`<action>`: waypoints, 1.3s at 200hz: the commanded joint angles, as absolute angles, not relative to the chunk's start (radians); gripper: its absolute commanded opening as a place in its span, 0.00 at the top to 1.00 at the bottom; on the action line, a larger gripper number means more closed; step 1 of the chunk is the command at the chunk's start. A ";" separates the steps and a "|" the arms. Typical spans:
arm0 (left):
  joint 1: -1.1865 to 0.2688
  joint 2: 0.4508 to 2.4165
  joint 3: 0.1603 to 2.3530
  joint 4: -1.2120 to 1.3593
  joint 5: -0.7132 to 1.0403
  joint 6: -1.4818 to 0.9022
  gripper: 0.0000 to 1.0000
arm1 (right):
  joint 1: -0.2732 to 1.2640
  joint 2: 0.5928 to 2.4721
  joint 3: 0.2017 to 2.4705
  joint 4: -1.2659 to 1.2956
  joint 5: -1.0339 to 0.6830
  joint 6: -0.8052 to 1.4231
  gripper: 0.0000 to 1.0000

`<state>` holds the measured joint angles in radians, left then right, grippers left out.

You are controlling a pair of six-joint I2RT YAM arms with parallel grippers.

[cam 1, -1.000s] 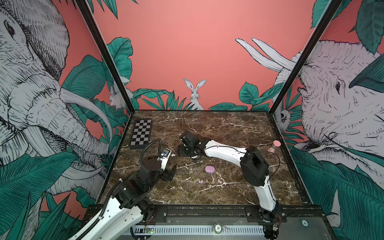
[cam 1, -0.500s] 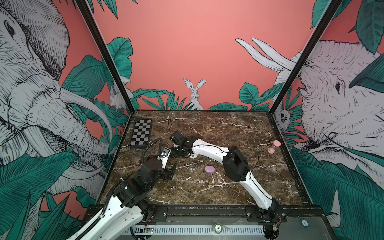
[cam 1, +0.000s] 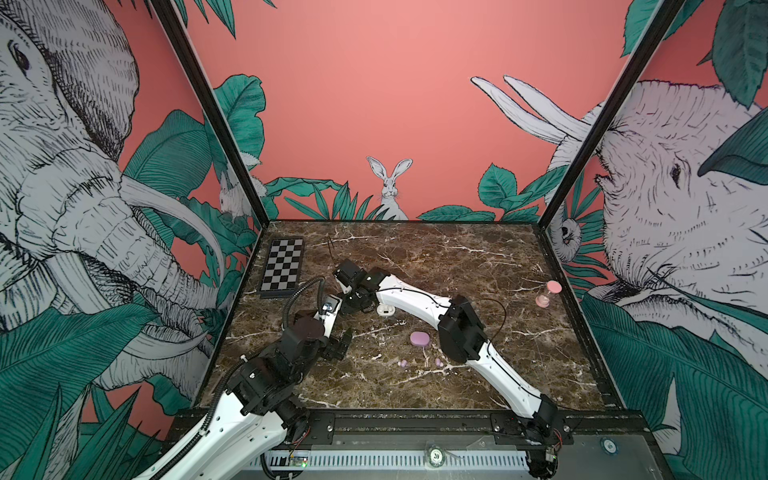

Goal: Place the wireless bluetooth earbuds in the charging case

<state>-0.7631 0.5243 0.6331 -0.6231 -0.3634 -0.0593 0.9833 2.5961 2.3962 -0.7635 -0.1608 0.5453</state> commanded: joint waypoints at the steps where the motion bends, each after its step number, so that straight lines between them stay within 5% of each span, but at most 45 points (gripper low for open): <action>1: -0.763 0.526 0.626 -0.622 -0.367 -0.060 0.01 | 0.989 2.638 2.456 -0.825 -0.158 0.501 0.49; 260: -0.747 0.534 0.623 -0.615 -0.336 -0.059 0.01 | 1.000 2.620 2.417 -0.844 -0.084 0.479 0.79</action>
